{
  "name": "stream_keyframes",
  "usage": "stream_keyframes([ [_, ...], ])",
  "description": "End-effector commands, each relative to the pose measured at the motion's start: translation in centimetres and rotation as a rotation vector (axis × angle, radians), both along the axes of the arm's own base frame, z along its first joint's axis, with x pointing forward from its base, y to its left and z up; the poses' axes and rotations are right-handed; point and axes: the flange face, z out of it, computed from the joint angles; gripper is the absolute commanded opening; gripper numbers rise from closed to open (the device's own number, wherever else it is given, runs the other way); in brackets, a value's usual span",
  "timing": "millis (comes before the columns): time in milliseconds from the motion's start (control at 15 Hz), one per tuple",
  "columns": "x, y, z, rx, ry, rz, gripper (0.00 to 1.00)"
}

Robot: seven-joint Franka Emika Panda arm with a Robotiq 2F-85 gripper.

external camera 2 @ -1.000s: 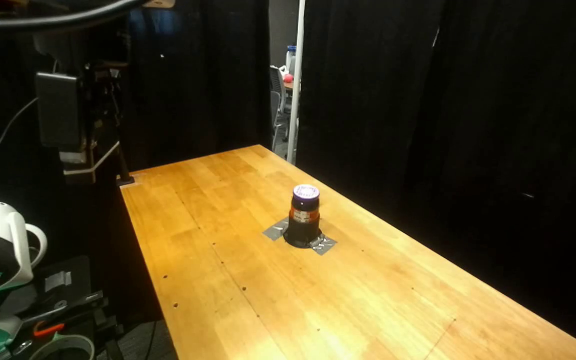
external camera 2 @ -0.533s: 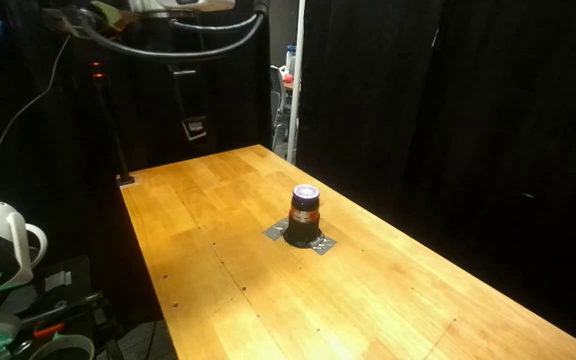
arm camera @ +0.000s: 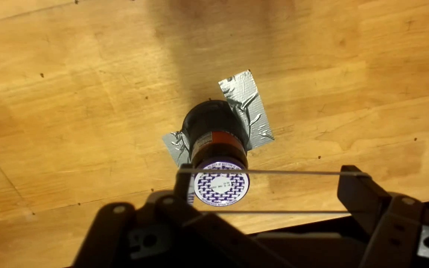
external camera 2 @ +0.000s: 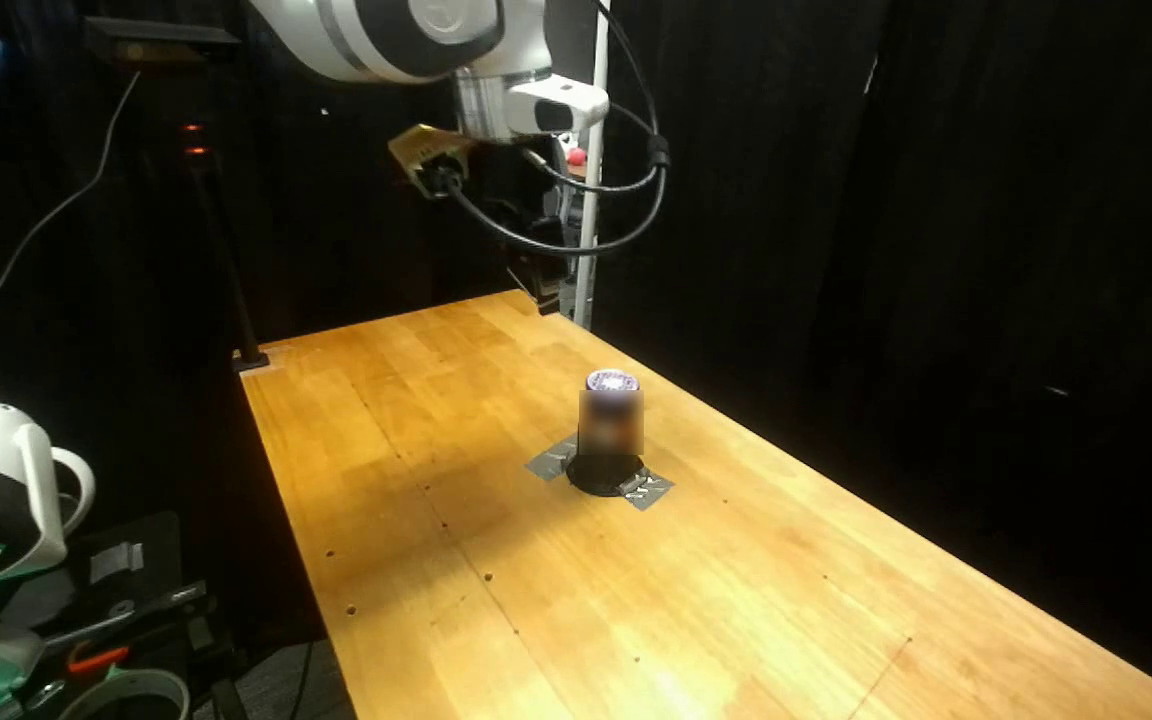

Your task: Put the elastic around the bottle

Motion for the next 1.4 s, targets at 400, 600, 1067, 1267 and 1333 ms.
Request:
stream_keyframes([
  [400,11.8,-1.2,-6.6,-0.019,0.074,-0.037,1.00],
  [600,13.3,-1.7,-7.9,-0.020,0.095,-0.054,1.00],
  [1067,15.0,-3.1,-11.4,-0.029,0.168,-0.088,1.00],
  [1267,15.1,-3.4,-12.9,-0.038,0.199,-0.100,1.00],
  [1333,15.2,-3.5,-13.2,-0.037,0.206,-0.102,1.00],
])
